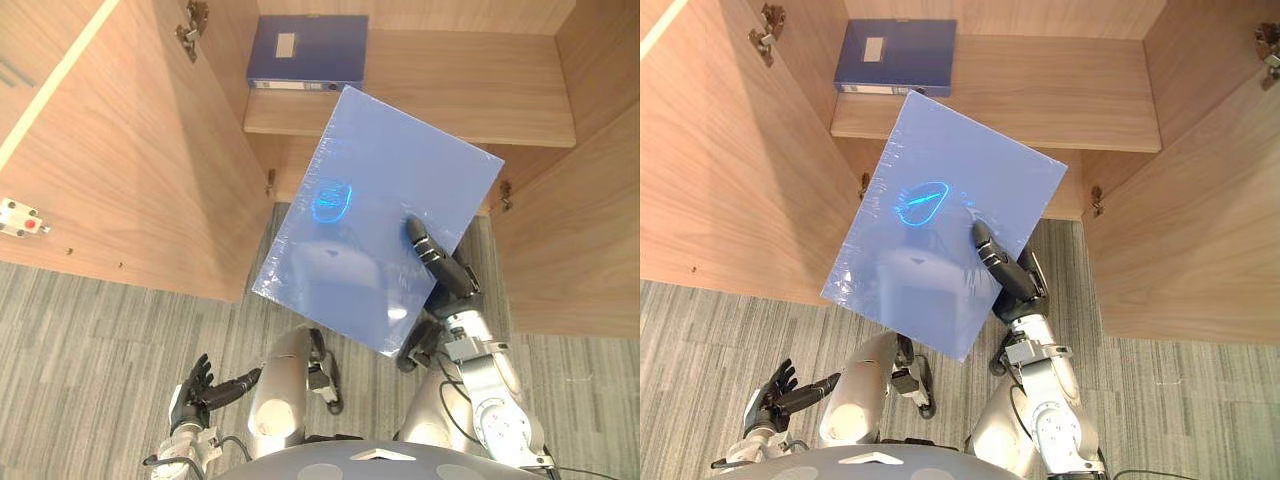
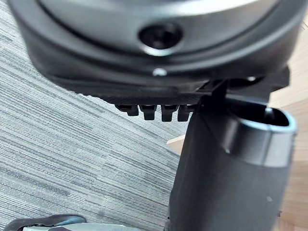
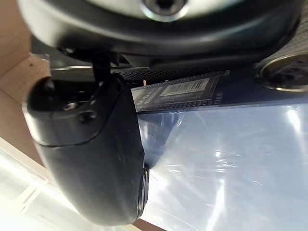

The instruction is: Walk over to the cabinet, pick up the folder, carry it to the office cabinet, place the folder inside the office cabinet, then close the office cabinet door

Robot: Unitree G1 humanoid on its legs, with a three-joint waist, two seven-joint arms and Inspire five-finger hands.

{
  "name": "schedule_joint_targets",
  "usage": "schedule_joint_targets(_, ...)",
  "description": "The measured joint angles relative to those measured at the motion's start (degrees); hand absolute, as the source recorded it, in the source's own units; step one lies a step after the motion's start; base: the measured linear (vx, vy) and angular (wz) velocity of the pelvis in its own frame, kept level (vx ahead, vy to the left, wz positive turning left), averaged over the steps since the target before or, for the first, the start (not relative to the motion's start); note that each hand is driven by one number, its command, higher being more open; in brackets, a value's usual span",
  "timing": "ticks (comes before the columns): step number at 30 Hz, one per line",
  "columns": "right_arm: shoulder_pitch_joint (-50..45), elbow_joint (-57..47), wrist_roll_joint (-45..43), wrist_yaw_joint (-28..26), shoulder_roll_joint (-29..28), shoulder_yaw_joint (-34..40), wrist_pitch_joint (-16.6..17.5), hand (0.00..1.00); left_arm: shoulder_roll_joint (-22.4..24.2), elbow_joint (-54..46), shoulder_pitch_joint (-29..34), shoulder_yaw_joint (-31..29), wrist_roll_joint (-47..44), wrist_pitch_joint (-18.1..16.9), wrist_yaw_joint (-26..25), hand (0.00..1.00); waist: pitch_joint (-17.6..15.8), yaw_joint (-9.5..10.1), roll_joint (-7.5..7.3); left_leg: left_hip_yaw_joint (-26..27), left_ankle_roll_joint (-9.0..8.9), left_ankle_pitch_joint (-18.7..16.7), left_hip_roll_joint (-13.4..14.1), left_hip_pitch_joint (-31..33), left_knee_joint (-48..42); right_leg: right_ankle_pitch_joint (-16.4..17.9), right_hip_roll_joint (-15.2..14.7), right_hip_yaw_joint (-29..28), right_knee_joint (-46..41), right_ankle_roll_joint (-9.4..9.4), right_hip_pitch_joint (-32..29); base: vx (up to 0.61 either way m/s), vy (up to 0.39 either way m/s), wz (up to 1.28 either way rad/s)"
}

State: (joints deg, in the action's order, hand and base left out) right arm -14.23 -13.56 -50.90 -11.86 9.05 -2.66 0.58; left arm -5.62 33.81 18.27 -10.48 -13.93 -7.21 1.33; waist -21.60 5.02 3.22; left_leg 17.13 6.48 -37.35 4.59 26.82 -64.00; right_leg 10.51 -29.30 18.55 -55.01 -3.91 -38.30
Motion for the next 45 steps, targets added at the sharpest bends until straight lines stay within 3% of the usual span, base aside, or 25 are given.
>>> schedule_joint_targets(5,1.27,0.12,-0.05,0.04,-0.28,-0.76,0.01,0.0,-1.25,-0.87,0.2,0.15,-1.42,0.0,-0.07,1.0,-0.16,0.05,-1.3,-3.03,-1.22,-0.45,0.04,1.14,-1.23,3.87,0.59,-1.0,-2.92,-1.07,0.15,0.0,-0.117,0.3)
schedule_joint_targets(6,1.68,0.2,-0.11,0.04,-0.38,-1.33,0.1,0.0,-1.74,-1.13,0.26,0.21,-1.68,0.01,-0.05,1.0,0.02,-0.02,-1.8,-4.43,-2.3,-0.98,0.07,1.22,-1.37,5.37,1.36,-1.7,-3.82,-1.35,0.4,0.01,-0.163,0.25)
schedule_joint_targets(10,2.99,1.21,-1.26,0.14,-0.38,-2.81,0.4,0.0,-1.98,-3.09,2.07,0.24,-2.54,-0.02,-0.43,1.0,0.4,0.39,-2.52,-6.96,-4.47,-1.23,2.44,1.32,-1.71,8.95,4.23,-0.5,-4.92,-0.25,1.66,0.06,-0.199,0.14)
schedule_joint_targets(11,3.81,2.67,-2.15,0.66,-0.48,-3.47,0.9,0.0,-2.23,-3.28,2.61,0.22,-3.65,-0.02,-0.69,1.0,0.28,0.71,-2.7,-7.44,-5.8,0.31,3.79,1.02,-4.11,10.65,5.03,-0.02,-5.42,0.32,2.97,0.1,-0.176,-0.16)
schedule_joint_targets(14,5.96,8.23,-3.69,1.73,-0.91,-3.27,2.22,0.0,-2.88,-4.11,2.73,-0.33,-5.54,-0.22,-1.11,1.0,0.31,1.39,-3.73,-7.93,-7.05,11.39,6.18,3.8,-13.85,13.2,5.26,-0.15,-7.39,1.25,5.92,0.1,-0.129,-0.11)
schedule_joint_targets(15,6.62,9.34,-3.83,1.91,-1.12,-2.99,2.58,0.0,-3.28,-4.14,2.03,-0.02,-5.53,-0.18,-1.51,1.0,0.26,1.06,-4.23,-7.69,-7.63,14.06,6.18,4.56,-14.18,13.24,4.91,-0.11,-6.87,1.33,6.12,0.08,-0.065,0.2)
schedule_joint_targets(16,7.52,10.72,-3.99,2.21,-1.75,-2.04,3.19,0.0,-3.31,-4.13,0.05,0.22,-5.54,-0.09,-2.27,1.0,-0.15,0.37,-5.2,-6.74,-8.01,18.95,6.25,6.41,-14.26,13.09,4.13,0.25,-5.71,1.19,6.25,0.03,-0.056,0.55)
schedule_joint_targets(17,8.7,11.77,-4.09,3.36,-2.54,-1.06,3.72,0.0,-2.99,-4.4,-3.46,0.28,-5.75,-0.52,-2.66,1.0,-0.67,-0.3,-6.05,-6.09,-7.59,22.31,7.39,10.03,-15.14,12.91,3.5,1.27,-3.77,1.92,6.32,0.01,-0.046,0.54)
schedule_joint_targets(19,10.35,13.08,-4.11,4.04,-2.54,-0.05,4.2,0.0,-2.78,-4.49,-6.51,1.94,-5.86,-0.62,-2.68,1.0,-1.23,-0.49,-6.48,-7.23,-8.89,17.49,9.25,11.08,-8.55,12.91,3.82,1.89,-3.17,2.27,6.32,0.01,0.027,0.19)
schedule_joint_targets(20,11.16,13.42,-4.1,4.69,-2.33,0.23,4.82,0.0,-1.9,-4.65,-8.12,3.11,-6.08,-0.47,-2.34,1.0,-1.45,-0.59,-6.45,-7.7,-9.81,16.82,10.14,10.95,0.01,12.94,3.82,2.13,-3.37,2.19,6.19,0.02,0.061,-0.04)
schedule_joint_targets(21,11.38,13.43,-4.1,5.05,-2.35,0.34,5.26,0.0,-1.6,-4.63,-8.95,3.48,-6.05,-0.4,-2.23,1.0,-1.54,-0.56,-6.45,-7.71,-10.78,15.62,10.04,10.33,2.55,12.93,3.76,2.04,-3.52,1.79,6.0,0.06,0.104,0.03)
schedule_joint_targets(22,11.97,13.47,-4.12,5.41,-2.97,0.44,6.02,0.0,-1.54,-4.5,-11.1,4.08,-5.93,-0.34,-2.31,1.0,-1.79,-0.86,-7.48,-5.91,-10.01,13.84,9.13,8.77,5.71,12.41,3.4,1.23,-2.9,0.68,5.06,0.04,0.073,0.03)
schedule_joint_targets(23,12.9,13.47,-4.04,5.89,-3.14,0.09,6.04,0.0,-1.16,-4.52,-12.02,3.88,-5.59,-0.35,-2.71,1.0,-2.1,-0.61,-7.97,-4.86,-9.61,14.38,8.67,8.36,7.1,11.36,3.59,0.53,-1.34,-0.07,4.82,0.05,0.088,0.01)
schedule_joint_targets(27,14.12,12.9,-3.86,5.93,-3.62,-1.65,6.04,0.0,0.77,-5.04,-11.49,3.9,-5.53,-0.24,-4.03,1.0,-3.42,0.01,-5.97,-3.82,-9.49,14.39,8.01,5.51,7.61,10.33,3.67,-0.72,0.16,-0.86,7.2,0.04,0.036,-0.05)
schedule_joint_targets(35,14.43,10.29,-4.01,6.91,-4.91,-1.24,6.44,0.0,2.05,-5.72,-11.71,3.93,-5.44,-0.37,-5.28,1.0,-4.42,0.01,-4.6,-4.02,-8.81,12.85,8.86,8.68,5.35,10.64,4.12,-2.19,-2.18,-1.07,3.1,-0.02,0.008,-0.06)
schedule_joint_targets(39,14.71,9.99,-4.67,9.41,-5.37,0.41,7.97,0.0,2.75,-7.25,-11.62,4.14,-5.48,-0.36,-6.1,1.0,-4.58,0.88,-4.02,-4.05,-8.48,12.55,9.11,9.53,4.31,10.61,4.43,-2.75,-2.99,-1.13,2.13,-0.03,-0.003,-0.03)
schedule_joint_targets(45,21.2,10.04,-7.03,17.26,-5.51,5.59,10.54,0.0,2.8,-8.02,-11.36,6.19,-5.57,-0.35,-6.64,1.0,-4.13,1.34,-2.78,-4.05,-8.23,12.71,9.06,10.82,3.91,10.36,4.41,-2.99,-3.22,-1.38,0.81,0.0,0.0,0.0)
